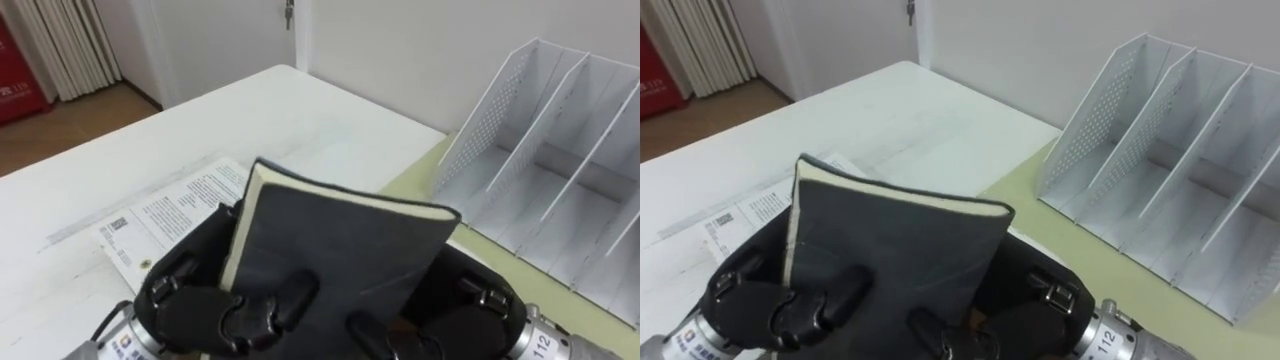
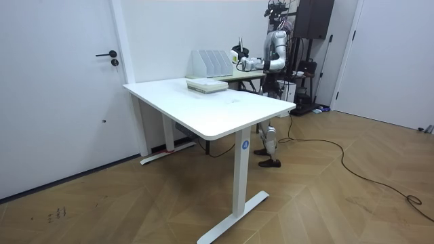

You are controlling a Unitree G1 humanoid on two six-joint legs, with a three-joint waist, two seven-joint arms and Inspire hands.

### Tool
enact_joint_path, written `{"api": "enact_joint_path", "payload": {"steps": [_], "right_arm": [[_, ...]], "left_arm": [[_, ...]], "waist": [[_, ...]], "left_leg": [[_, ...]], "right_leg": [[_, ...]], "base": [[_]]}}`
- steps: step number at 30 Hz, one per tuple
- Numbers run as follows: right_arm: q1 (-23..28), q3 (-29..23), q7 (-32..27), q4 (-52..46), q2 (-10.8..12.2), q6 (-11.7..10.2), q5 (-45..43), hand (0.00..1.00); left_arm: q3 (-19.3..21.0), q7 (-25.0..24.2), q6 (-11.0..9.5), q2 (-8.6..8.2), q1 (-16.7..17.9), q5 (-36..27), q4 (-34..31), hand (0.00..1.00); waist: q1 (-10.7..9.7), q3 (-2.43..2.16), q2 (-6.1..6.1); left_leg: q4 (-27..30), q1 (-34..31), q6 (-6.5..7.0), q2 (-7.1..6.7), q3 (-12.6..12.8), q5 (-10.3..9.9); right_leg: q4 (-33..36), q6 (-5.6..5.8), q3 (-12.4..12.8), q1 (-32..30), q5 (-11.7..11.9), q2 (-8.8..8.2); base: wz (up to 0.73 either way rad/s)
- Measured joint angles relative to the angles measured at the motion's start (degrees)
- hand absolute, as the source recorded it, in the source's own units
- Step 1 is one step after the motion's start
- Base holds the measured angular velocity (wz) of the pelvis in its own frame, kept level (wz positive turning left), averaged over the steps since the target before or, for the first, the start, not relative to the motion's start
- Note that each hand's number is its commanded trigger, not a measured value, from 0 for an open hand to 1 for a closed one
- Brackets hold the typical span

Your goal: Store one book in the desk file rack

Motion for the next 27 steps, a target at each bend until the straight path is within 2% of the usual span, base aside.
{"api": "enact_joint_path", "payload": {"steps": [5, 13, 14, 15, 16, 17, 27], "right_arm": [[0.09, 0.25, -0.12, -0.01, -0.35, -0.02, 0.53, 1.00], [0.08, 0.14, 0.39, -0.02, -0.38, -0.02, 0.80, 1.00], [0.08, 0.18, 0.42, -0.11, -0.38, -0.02, 1.03, 1.00], [0.08, 0.19, 0.42, -0.24, -0.38, -0.02, 1.05, 1.00], [0.08, 0.18, 0.42, -0.50, -0.38, -0.02, 1.06, 1.00], [0.08, 0.18, 0.43, -0.60, -0.38, -0.03, 1.15, 1.00], [0.09, -0.31, 0.92, -0.59, -0.78, -0.02, 1.24, 1.00]], "left_arm": [[-0.20, -0.07, 0.04, 0.58, -0.02, -0.55, 0.35, 1.00], [-0.18, -0.61, 0.21, 0.59, -0.02, -0.74, 0.36, 1.00], [-0.19, -0.71, 0.21, 0.59, -0.05, -1.09, 0.36, 0.89], [-0.19, -0.79, 0.21, 0.60, -0.05, -1.23, 0.36, 0.71], [-0.19, -0.95, 0.21, 0.60, -0.06, -1.53, 0.36, 0.29], [-0.20, -1.00, 0.21, 0.59, -0.06, -1.69, 0.36, 0.00], [0.26, -0.96, 0.18, 0.58, -0.06, -1.70, 0.41, 0.00]], "waist": [[-0.16, 0.02, 0.03], [-0.12, 0.02, 0.06], [-0.16, 0.02, 0.07], [-0.16, 0.03, 0.08], [-0.17, 0.03, 0.12], [-0.17, 0.04, 0.18], [-0.15, 0.04, 0.84]], "left_leg": [[0.03, -0.05, 0.00, 0.01, 0.05, 0.00], [0.23, -0.04, 0.00, 0.01, 0.07, 0.00], [0.30, -0.05, 0.00, 0.01, 0.07, 0.00], [0.30, -0.07, 0.00, 0.01, 0.08, 0.00], [0.31, -0.10, 0.00, 0.01, 0.08, 0.00], [0.35, -0.14, 0.00, 0.01, 0.08, 0.00], [0.81, -0.15, 0.01, 0.02, 0.08, 0.00]], "right_leg": [[0.15, 0.00, -0.05, -0.05, 0.00, -0.01], [0.60, 0.01, -0.07, -0.15, -0.01, -0.06], [0.69, 0.01, -0.10, -0.15, -0.01, -0.07], [0.70, 0.01, -0.10, -0.16, -0.01, -0.08], [0.71, 0.01, -0.11, -0.19, -0.01, -0.08], [0.73, 0.01, -0.13, -0.20, -0.01, -0.08], [1.08, -0.01, -0.18, -0.11, 0.00, -0.12]], "base": [[0.00], [0.00], [0.00], [0.00], [0.00], [0.00], [0.00]]}}
